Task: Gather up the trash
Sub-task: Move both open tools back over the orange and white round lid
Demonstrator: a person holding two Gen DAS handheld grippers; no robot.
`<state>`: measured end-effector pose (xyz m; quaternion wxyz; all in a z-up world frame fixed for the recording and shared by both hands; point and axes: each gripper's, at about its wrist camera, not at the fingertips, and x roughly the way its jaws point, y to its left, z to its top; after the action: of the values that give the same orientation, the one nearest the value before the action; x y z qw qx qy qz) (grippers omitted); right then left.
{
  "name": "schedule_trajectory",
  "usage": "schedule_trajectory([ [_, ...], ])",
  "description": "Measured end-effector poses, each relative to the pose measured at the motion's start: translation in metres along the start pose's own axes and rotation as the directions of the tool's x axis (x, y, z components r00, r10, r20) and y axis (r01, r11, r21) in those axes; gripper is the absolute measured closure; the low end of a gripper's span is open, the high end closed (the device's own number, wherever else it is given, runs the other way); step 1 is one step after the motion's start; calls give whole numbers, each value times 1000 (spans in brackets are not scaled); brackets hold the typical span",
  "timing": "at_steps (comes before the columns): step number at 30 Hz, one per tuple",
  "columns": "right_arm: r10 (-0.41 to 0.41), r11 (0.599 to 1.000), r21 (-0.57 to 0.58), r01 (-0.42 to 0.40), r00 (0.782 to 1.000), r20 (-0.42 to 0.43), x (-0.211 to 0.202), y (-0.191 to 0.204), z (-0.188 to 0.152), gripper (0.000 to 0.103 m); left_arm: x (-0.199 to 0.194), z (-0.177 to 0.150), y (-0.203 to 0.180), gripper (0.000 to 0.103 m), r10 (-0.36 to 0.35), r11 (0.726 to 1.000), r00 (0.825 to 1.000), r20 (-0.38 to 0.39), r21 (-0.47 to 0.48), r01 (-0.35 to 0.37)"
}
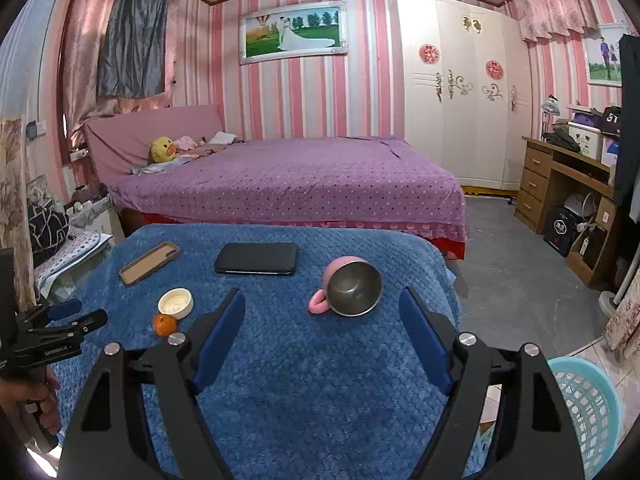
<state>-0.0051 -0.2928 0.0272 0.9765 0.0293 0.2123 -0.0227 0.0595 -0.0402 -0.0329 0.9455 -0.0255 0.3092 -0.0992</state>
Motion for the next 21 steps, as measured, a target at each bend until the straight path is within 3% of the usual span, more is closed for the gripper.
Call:
schedule_trajectory([
  [8,-11,1000,16,11,1000,-21,6,-10,-2,25,2,0,13,17,3,999,1000,-8,-32,-3],
  [14,-8,999,43,10,999,-41,14,-20,-3,24,27,-11,1,17,-26,1000,997,-74,-13,25],
  [21,6,999,40,-2,997,-78,28,-19,-9,24,63,-9,-16,13,20,999,994,-106,36,-16],
])
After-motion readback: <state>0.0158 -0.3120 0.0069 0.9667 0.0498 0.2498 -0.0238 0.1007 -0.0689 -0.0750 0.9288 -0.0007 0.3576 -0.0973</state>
